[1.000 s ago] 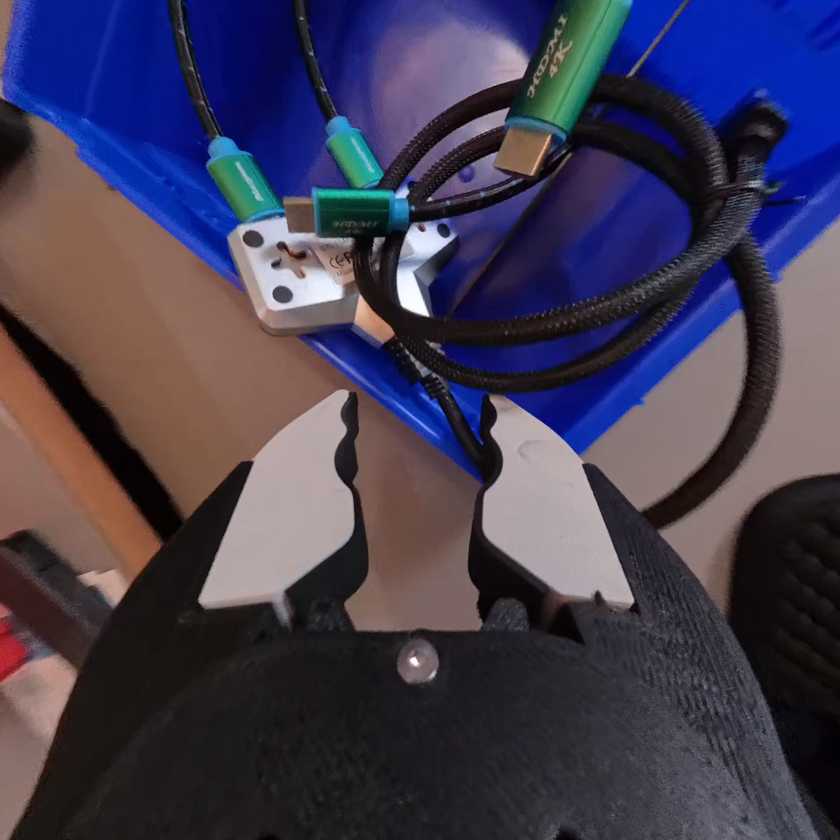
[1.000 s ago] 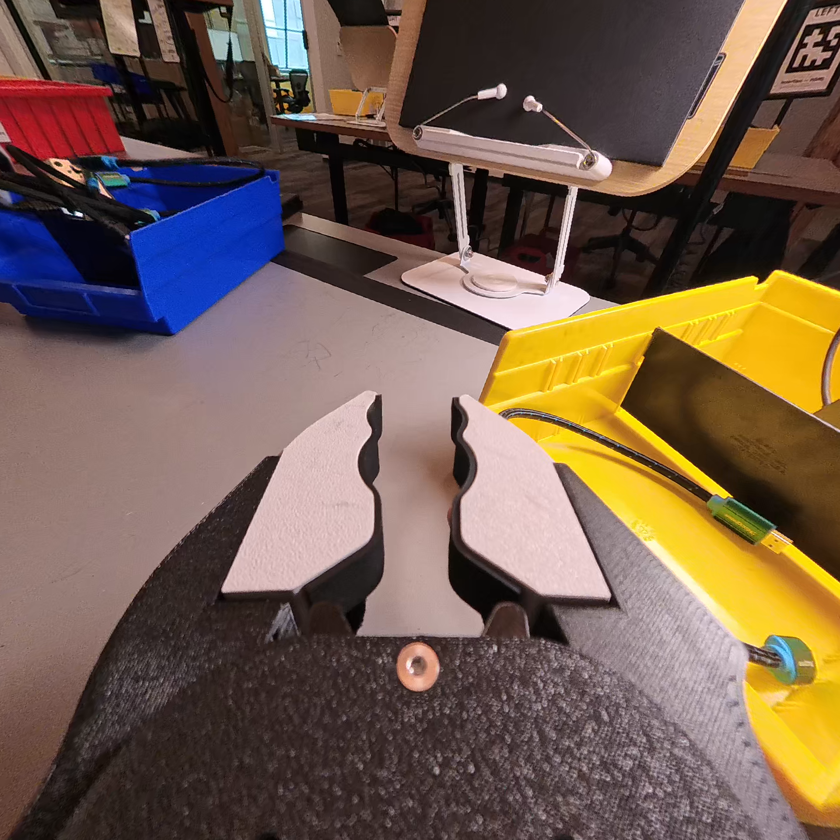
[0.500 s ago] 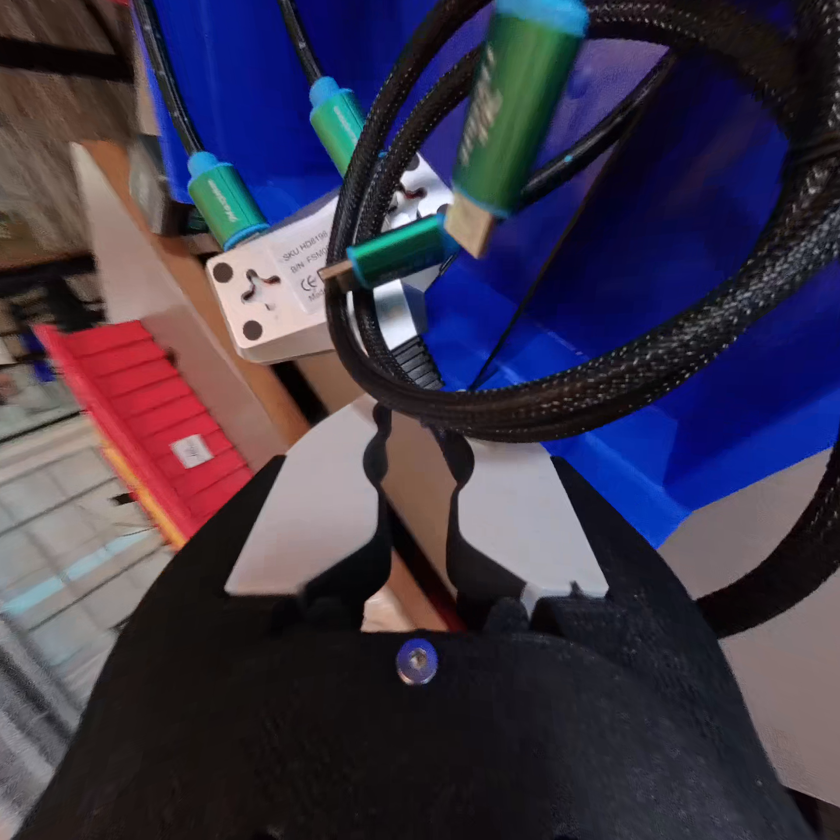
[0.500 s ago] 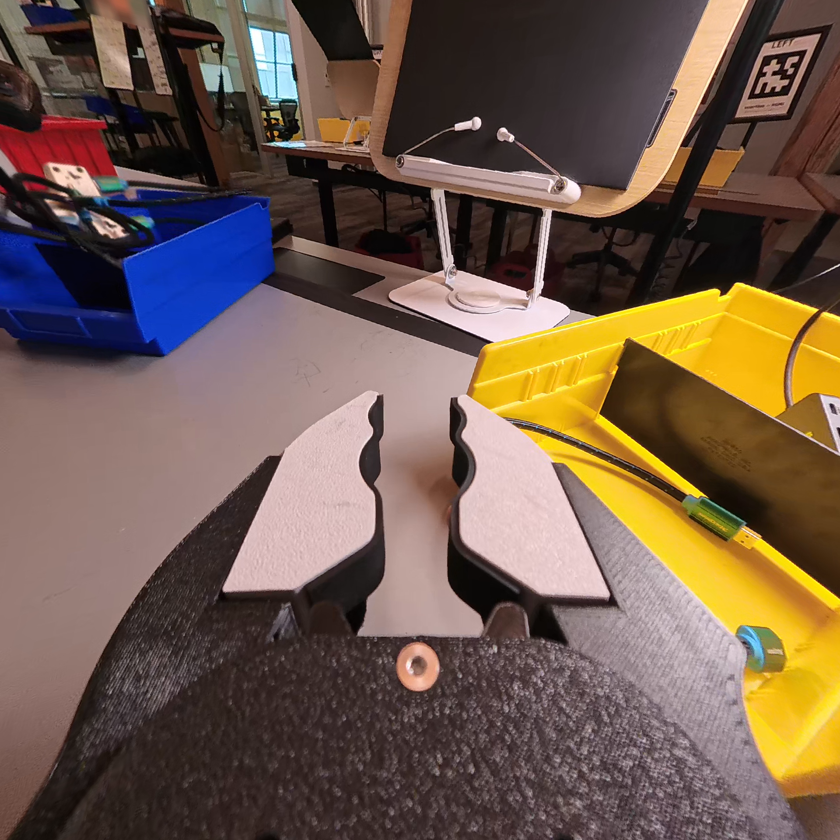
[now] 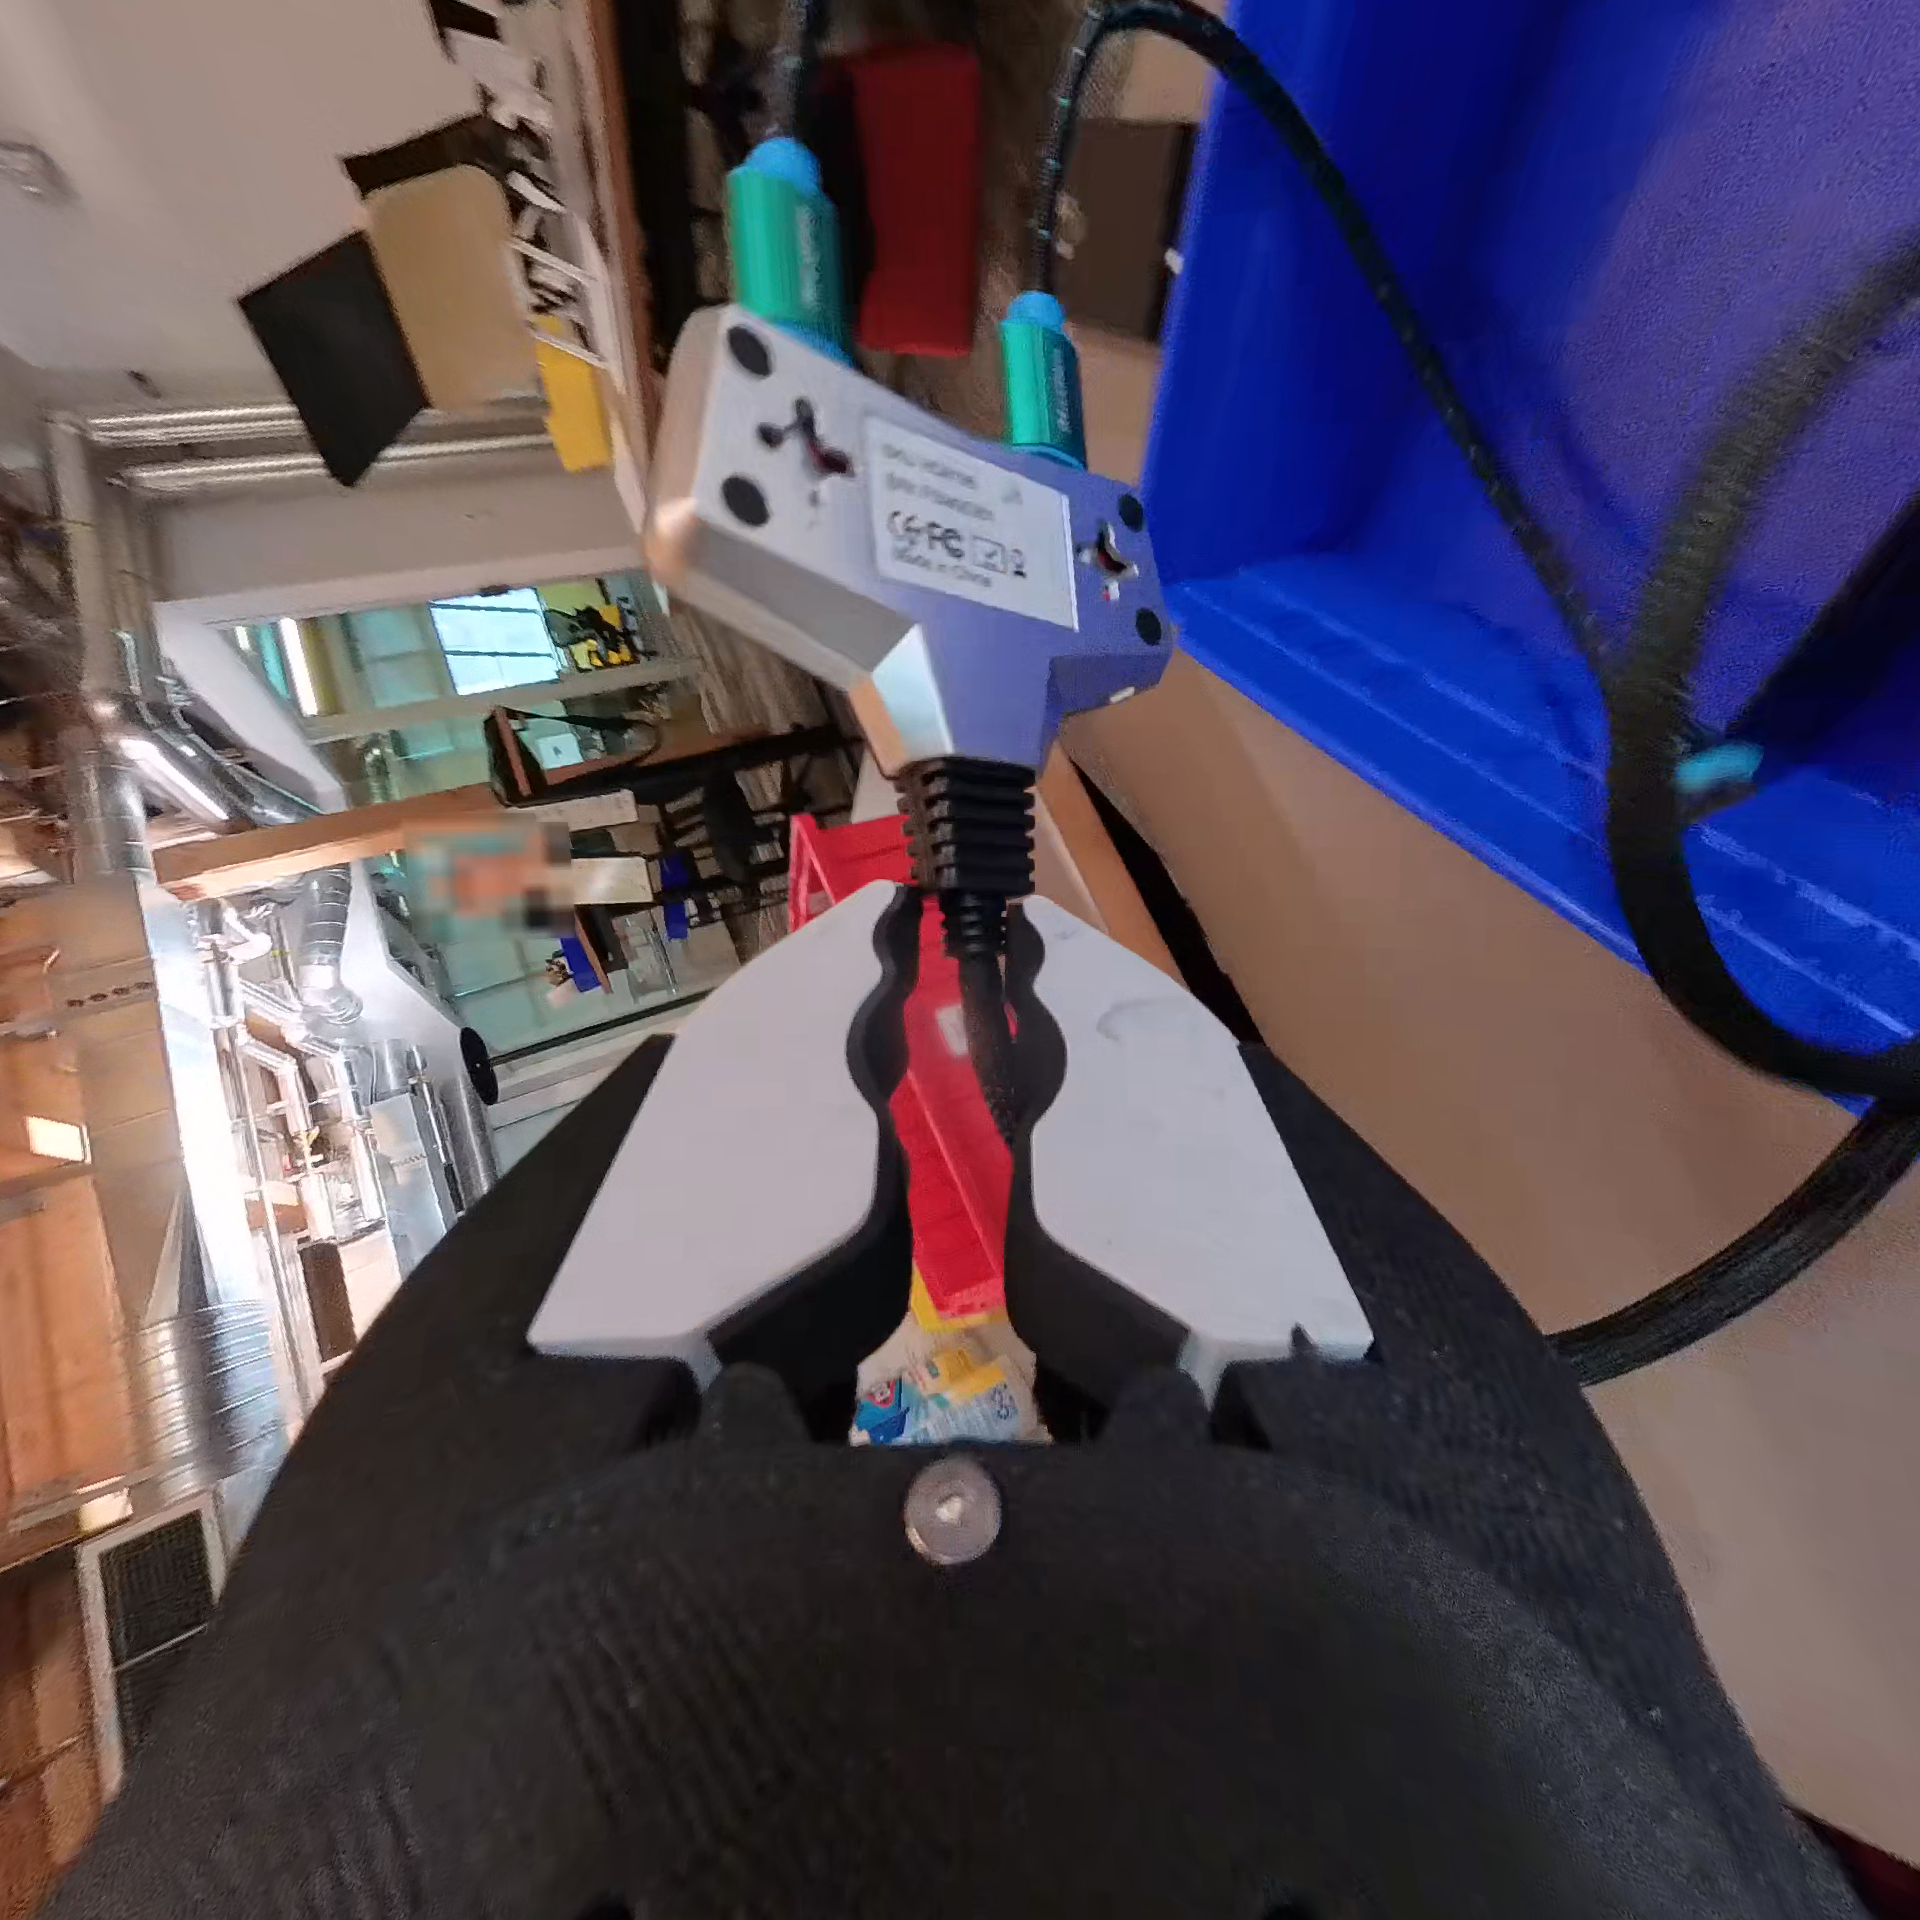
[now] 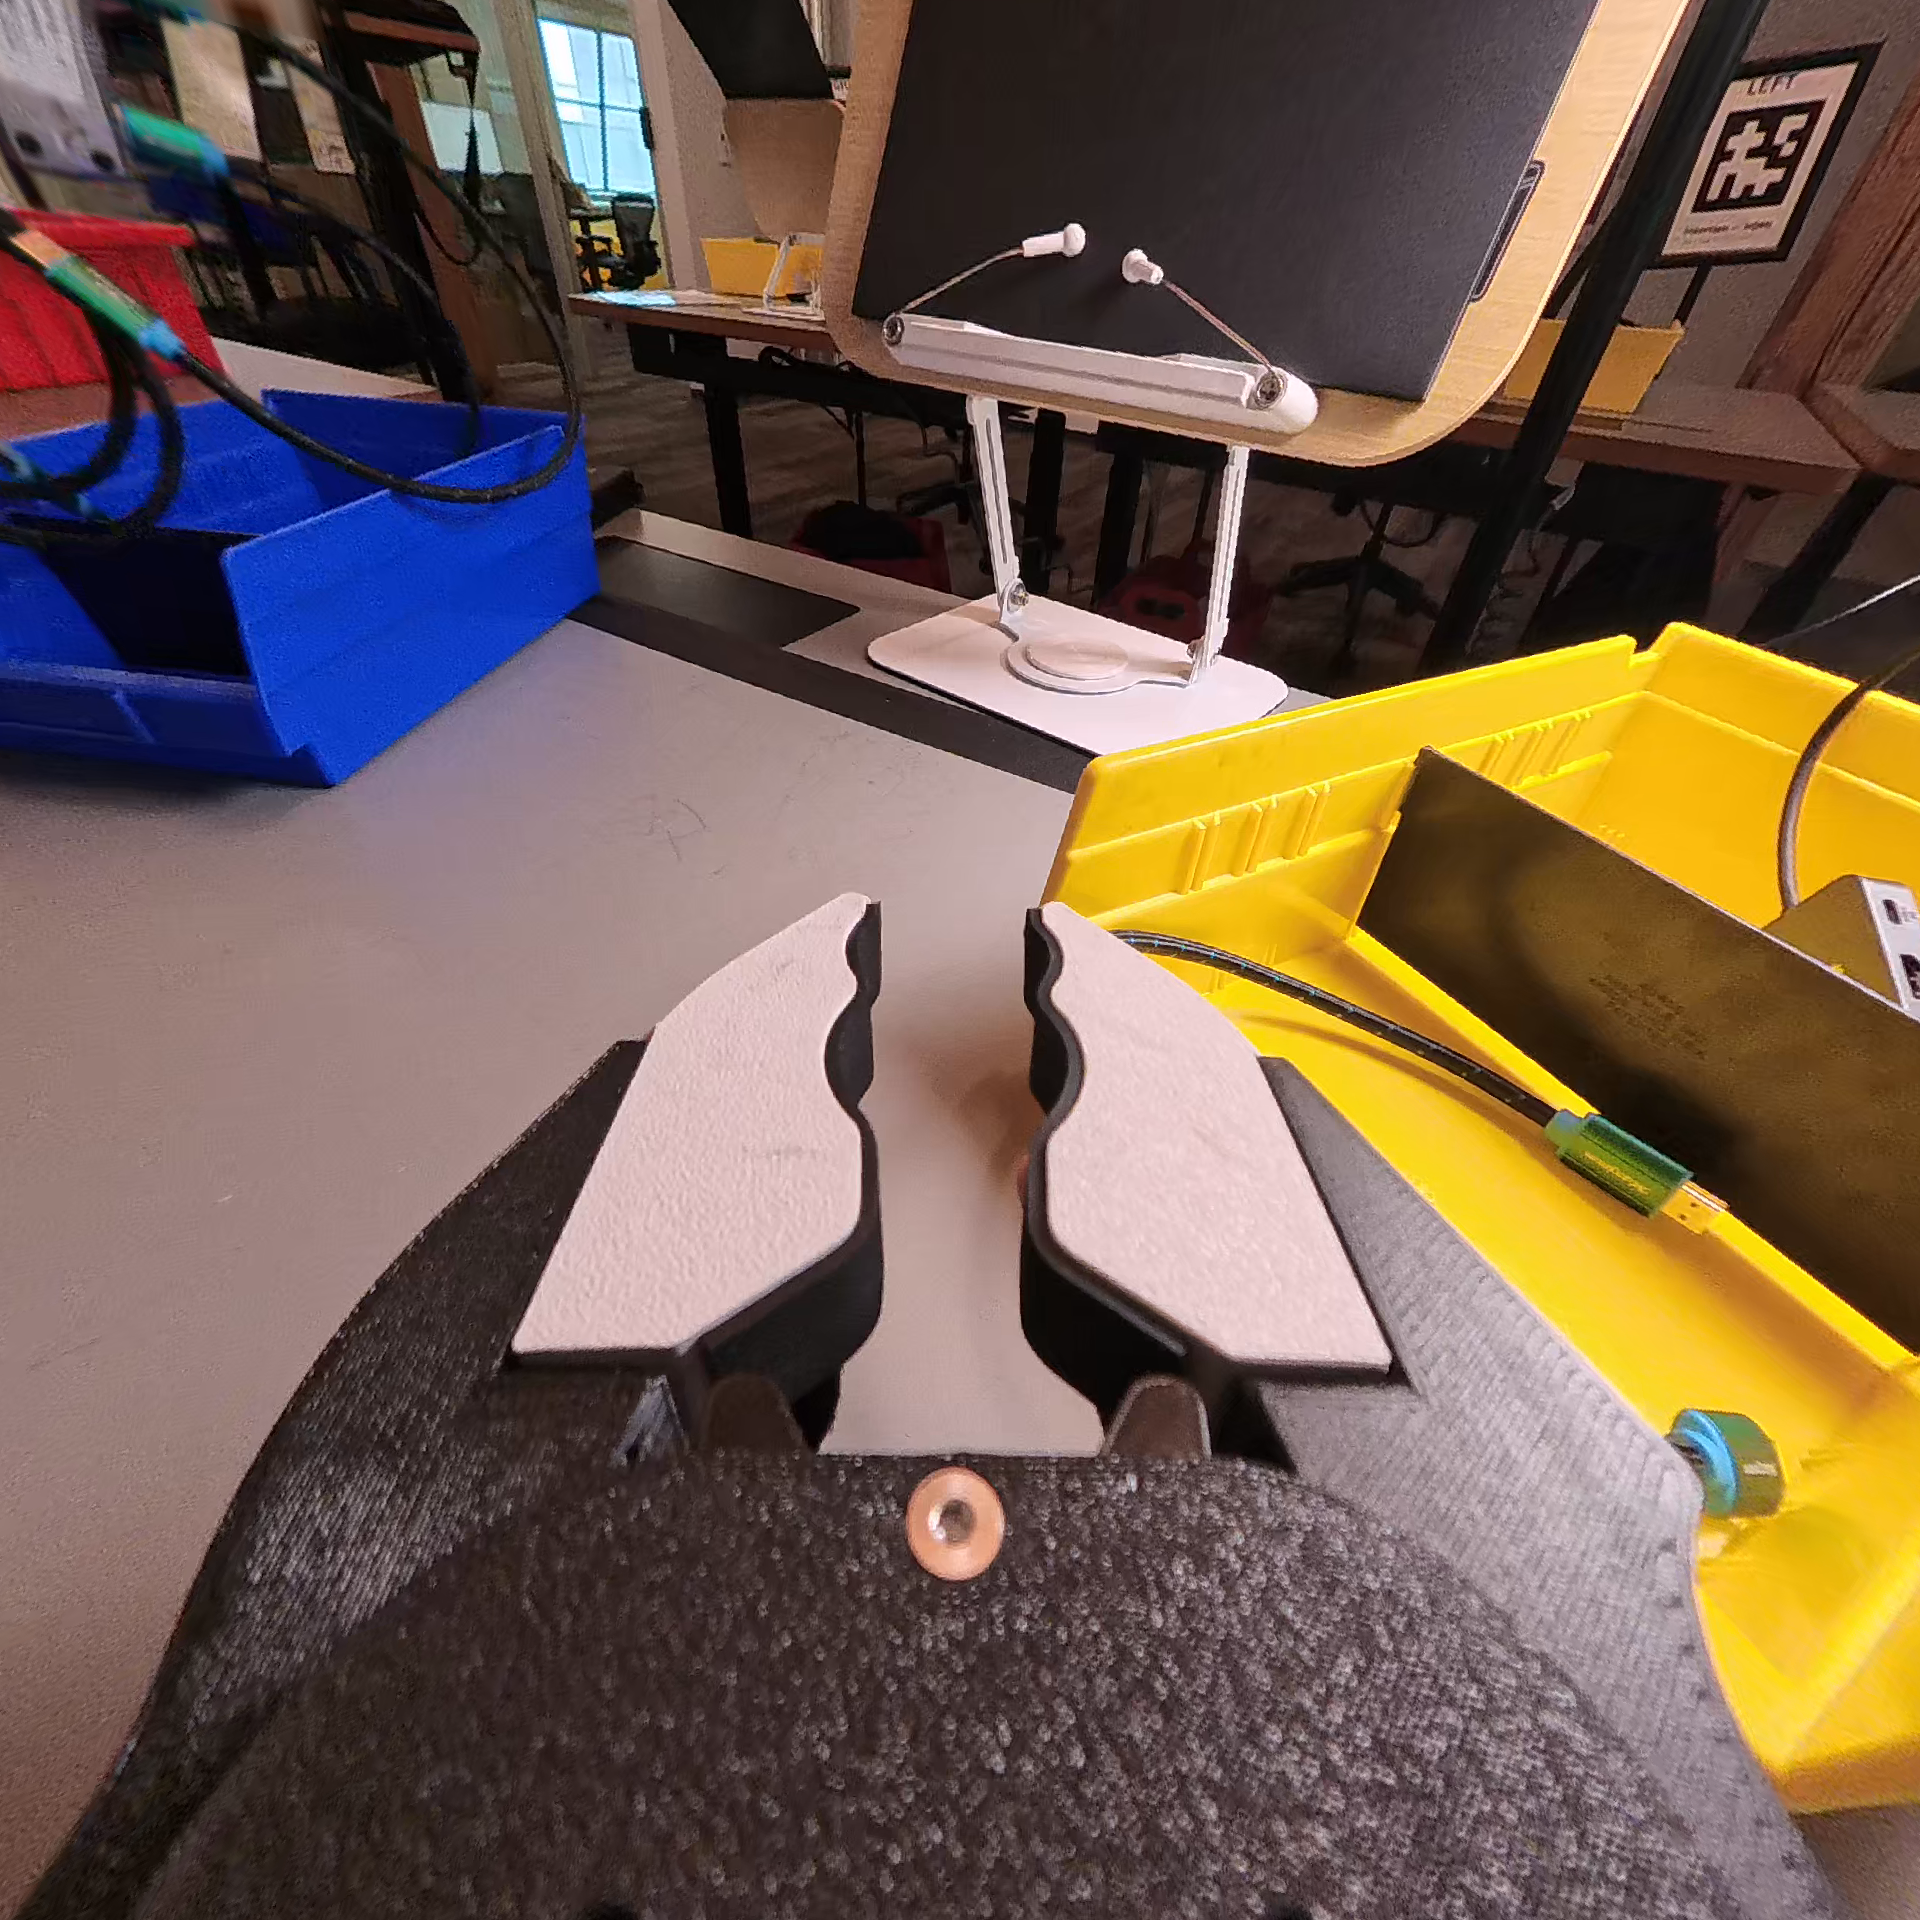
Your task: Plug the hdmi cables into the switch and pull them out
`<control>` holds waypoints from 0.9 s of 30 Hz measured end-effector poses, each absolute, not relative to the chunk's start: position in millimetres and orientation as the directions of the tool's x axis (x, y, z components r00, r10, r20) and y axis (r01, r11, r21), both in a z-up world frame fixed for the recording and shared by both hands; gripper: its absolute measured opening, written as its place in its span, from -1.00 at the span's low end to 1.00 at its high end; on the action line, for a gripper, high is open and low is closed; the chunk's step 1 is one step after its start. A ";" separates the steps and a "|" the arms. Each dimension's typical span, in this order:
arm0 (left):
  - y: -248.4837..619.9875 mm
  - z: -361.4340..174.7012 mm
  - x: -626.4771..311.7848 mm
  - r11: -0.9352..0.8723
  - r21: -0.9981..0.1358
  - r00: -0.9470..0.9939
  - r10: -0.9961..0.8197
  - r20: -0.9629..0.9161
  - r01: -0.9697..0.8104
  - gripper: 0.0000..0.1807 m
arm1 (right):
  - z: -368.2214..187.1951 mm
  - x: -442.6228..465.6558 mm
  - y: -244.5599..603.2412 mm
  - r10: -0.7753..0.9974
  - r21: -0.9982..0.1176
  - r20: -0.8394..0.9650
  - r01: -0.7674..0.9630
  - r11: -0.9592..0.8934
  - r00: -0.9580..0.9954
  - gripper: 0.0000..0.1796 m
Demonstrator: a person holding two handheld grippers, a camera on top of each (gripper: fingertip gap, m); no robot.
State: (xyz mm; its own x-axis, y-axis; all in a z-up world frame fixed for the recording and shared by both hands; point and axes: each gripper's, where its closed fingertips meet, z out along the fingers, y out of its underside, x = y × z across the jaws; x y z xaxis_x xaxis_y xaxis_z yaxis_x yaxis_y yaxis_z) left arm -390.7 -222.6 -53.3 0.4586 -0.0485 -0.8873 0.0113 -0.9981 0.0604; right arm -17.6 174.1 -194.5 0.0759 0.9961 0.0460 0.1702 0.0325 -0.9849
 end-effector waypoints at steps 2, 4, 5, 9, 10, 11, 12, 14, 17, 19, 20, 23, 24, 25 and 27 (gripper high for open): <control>-217.3 -30.3 -387.8 -1.000 -0.007 0.430 -0.001 -0.903 -0.016 -0.87 | -194.8 -17.9 173.9 0.996 -0.985 0.045 0.169 0.032 0.075 -0.72; -215.1 -13.0 -384.5 -0.998 -0.048 0.408 0.029 -0.912 -0.037 -0.86 | -196.3 -18.1 173.7 0.996 -0.985 0.045 0.171 0.032 0.075 -0.72; -214.4 -5.8 -383.3 -0.997 -0.056 0.391 0.032 -0.920 -0.048 -0.87 | -197.1 -18.5 173.4 0.996 -0.984 0.045 0.173 0.032 0.075 -0.72; -209.1 6.6 -375.8 -0.991 -0.099 0.379 0.057 -0.923 -0.091 -0.87 | -201.4 -20.4 171.4 0.997 -0.982 0.046 0.185 0.032 0.069 -0.72; -208.6 9.8 -374.3 -0.990 -0.095 0.365 0.052 -0.929 -0.101 -0.87 | -202.3 -20.7 170.9 0.996 -0.982 0.048 0.188 0.035 0.069 -0.72; -207.9 12.9 -372.4 -0.989 -0.102 0.359 0.056 -0.932 -0.111 -0.87 | -202.9 -20.9 170.5 0.996 -0.981 0.051 0.190 0.037 0.068 -0.72; -207.2 16.2 -370.7 -0.986 -0.116 0.357 0.066 -0.932 -0.120 -0.87 | -203.2 -21.0 170.0 0.996 -0.981 0.053 0.191 0.039 0.067 -0.72; -208.1 22.7 -368.8 -0.982 -0.140 0.354 0.086 -0.931 -0.130 -0.87 | -203.2 -21.1 169.0 0.996 -0.981 0.055 0.189 0.041 0.066 -0.72; -209.2 35.3 -365.4 -0.967 -0.202 0.341 0.139 -0.930 -0.156 -0.86 | -202.9 -21.6 167.0 0.997 -0.982 0.053 0.185 0.041 0.058 -0.72; -208.3 46.0 -360.5 -0.944 -0.275 0.340 0.203 -0.918 -0.181 -0.86 | -203.4 -22.6 164.9 0.998 -0.983 0.041 0.183 0.032 0.048 -0.72; -207.2 51.9 -357.4 -0.928 -0.317 0.339 0.238 -0.910 -0.198 -0.86 | -203.4 -23.0 163.7 0.998 -0.983 0.034 0.181 0.026 0.043 -0.72; -199.5 67.6 -343.0 -0.856 -0.447 0.365 0.342 -0.866 -0.259 -0.86 | -197.1 -24.6 159.4 1.000 -0.988 0.007 0.157 0.004 0.021 -0.71; -195.3 72.4 -336.8 -0.826 -0.488 0.379 0.371 -0.848 -0.282 -0.86 | -192.1 -25.6 158.2 1.000 -0.990 0.001 0.143 -0.001 0.014 -0.71; -190.5 76.4 -330.4 -0.797 -0.523 0.395 0.395 -0.830 -0.303 -0.86 | -185.1 -26.9 157.0 1.000 -0.992 -0.004 0.126 -0.005 0.008 -0.71; -177.4 81.6 -314.9 -0.728 -0.593 0.447 0.429 -0.785 -0.344 -0.86 | -162.7 -30.6 153.4 1.000 -0.996 -0.004 0.084 -0.003 -0.011 -0.70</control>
State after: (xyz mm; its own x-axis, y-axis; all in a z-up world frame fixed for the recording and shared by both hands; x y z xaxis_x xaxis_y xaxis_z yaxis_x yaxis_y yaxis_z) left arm -314.9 -177.4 81.6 0.4466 0.4289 -0.7852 -0.3441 -0.7278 -0.5932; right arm -30.6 153.4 -162.7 -0.0113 0.9999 -0.0044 0.0844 -0.0035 -0.9964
